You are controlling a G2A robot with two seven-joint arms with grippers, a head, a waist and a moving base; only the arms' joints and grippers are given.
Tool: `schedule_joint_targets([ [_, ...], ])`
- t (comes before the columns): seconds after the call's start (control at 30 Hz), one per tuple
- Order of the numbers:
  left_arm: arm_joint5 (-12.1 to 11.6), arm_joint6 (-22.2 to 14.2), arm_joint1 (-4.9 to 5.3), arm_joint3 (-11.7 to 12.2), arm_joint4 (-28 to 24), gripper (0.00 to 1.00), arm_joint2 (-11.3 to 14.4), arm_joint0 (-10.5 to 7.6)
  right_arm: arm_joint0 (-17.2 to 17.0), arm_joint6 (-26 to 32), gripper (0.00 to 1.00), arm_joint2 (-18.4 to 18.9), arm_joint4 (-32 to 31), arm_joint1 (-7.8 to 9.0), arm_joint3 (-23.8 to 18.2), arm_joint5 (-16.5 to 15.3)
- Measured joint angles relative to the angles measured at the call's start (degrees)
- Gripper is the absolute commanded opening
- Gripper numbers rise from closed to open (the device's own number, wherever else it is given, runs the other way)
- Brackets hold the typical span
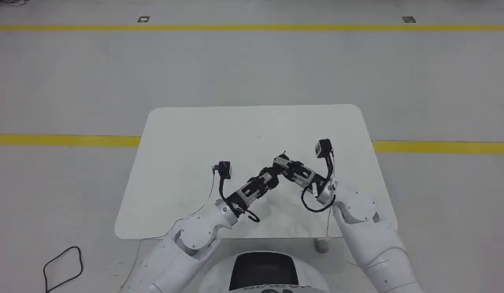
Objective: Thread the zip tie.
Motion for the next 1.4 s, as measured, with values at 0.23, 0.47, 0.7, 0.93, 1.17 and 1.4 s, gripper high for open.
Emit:
schedule_joint_targets([
  [0.23,0.06,0.05,0.06,0.21,-0.13,0.00,0.06,-0.09,0.02,-0.16,0.00,-0.38,0.33,0.37,-0.07,-0.13],
  [0.47,0.04,0.23,0.09,0.47,-0.02,0.00,0.16,-0.21,0.08,-0.47,0.86,-0.75,0.87,0.70,0.00,-0.36],
  [0.7,-0.82,-0.60,0.41,0.35,-0.57,0.00,-0.60,0.29,0.17,-0.98,1.00,-1.08,1.16,1.03,-0.02,-0.66],
  [0.93,-1.17,-3.43,1.02,0.12,-1.55,0.00,-2.06,0.93,0.15,-1.22,1.00,-0.60,1.84,1.45,-0.29,-0.86],
  [1.17,0.20,-7.85,2.08,-0.87,-2.28,0.00,-4.70,2.06,-0.55,2.12,1.00,2.71,5.27,2.41,-0.98,-0.86],
  [1.4,0.49,-9.81,2.75,-1.51,-3.12,0.00,-6.19,3.11,-0.82,5.60,1.00,4.46,7.11,3.25,-1.05,0.19],
])
